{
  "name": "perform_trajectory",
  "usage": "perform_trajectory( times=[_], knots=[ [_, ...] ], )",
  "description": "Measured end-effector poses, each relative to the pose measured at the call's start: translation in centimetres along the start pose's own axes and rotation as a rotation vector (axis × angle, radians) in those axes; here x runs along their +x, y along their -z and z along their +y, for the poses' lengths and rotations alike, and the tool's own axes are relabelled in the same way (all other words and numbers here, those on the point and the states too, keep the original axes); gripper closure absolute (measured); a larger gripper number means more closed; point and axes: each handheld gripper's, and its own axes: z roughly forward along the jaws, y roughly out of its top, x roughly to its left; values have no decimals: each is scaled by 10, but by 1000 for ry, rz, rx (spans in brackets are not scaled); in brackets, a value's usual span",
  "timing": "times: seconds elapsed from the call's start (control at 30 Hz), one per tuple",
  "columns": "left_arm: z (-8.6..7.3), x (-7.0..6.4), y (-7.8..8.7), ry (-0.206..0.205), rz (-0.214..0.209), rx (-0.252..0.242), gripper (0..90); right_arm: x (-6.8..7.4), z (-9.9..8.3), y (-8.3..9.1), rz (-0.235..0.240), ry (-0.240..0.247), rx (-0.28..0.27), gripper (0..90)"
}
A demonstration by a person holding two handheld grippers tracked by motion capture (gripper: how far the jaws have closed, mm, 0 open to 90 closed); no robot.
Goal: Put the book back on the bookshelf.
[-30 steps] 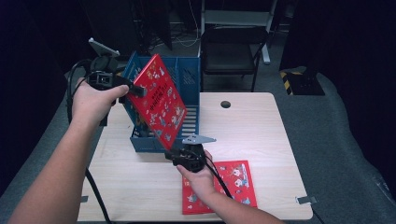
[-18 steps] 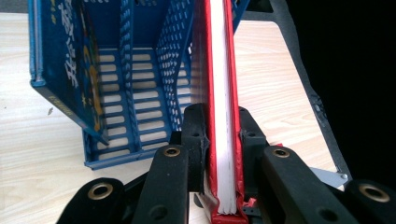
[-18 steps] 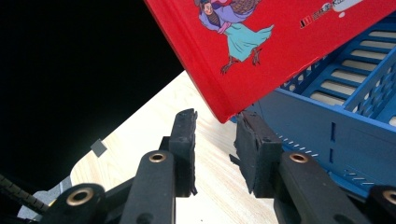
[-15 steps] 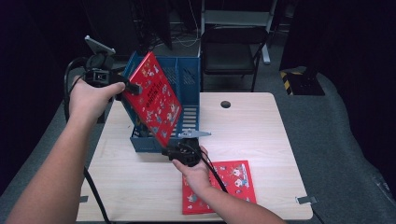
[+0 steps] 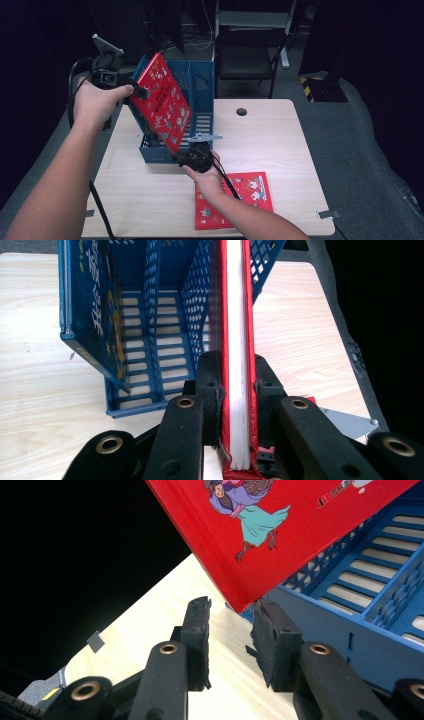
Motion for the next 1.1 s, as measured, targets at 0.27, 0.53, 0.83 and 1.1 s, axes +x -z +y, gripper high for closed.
perform_trajectory(
  times=[0.27,0.53,0.83,1.1],
  knots=[
    [5,0,-3,1,20,0,793,-5,5,-5,4,-36,13,648],
    [10,1,-7,14,35,23,794,-8,10,-9,-7,-32,22,647],
    [11,4,-8,40,56,21,793,-11,14,-15,-4,-18,37,645],
    [13,8,-9,40,56,36,794,-15,19,-20,-15,-1,50,619]
  ],
)
